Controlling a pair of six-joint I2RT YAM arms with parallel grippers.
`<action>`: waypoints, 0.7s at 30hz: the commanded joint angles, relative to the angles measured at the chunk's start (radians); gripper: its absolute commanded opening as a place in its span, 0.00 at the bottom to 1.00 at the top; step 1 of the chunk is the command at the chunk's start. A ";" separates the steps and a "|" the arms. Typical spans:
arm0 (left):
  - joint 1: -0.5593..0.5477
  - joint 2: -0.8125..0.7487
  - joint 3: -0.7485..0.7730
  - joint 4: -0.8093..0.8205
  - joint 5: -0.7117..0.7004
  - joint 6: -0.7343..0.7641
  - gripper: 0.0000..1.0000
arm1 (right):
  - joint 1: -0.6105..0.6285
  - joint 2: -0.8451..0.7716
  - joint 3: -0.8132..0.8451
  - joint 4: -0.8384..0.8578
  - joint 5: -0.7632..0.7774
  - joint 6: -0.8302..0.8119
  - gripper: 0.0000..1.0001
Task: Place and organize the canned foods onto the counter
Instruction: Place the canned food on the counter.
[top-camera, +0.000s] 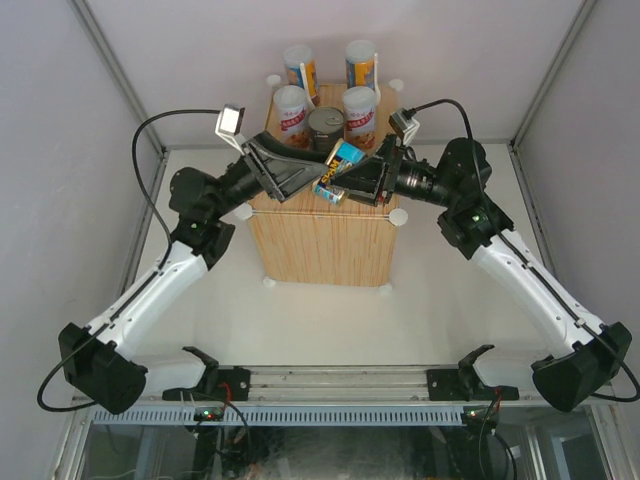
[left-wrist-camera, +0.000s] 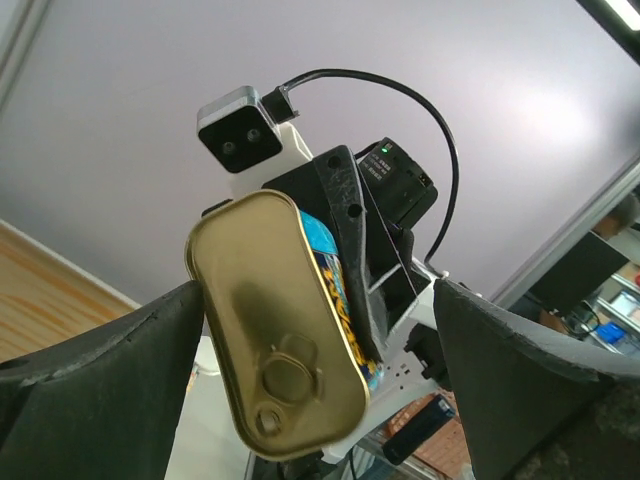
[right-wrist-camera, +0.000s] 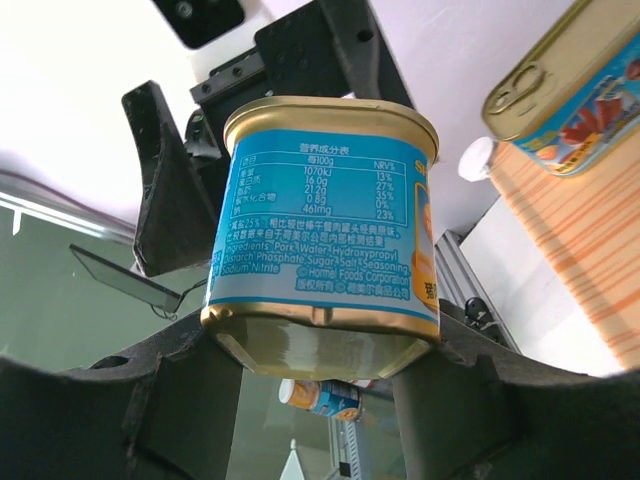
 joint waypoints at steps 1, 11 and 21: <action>-0.006 -0.054 -0.016 -0.130 -0.059 0.113 1.00 | -0.027 -0.022 0.010 0.027 -0.006 -0.004 0.00; -0.013 -0.119 0.013 -0.350 -0.187 0.280 0.99 | -0.056 -0.010 -0.047 0.027 -0.003 0.048 0.00; -0.032 -0.149 0.016 -0.473 -0.285 0.379 0.99 | -0.062 0.010 -0.047 -0.115 -0.008 0.042 0.00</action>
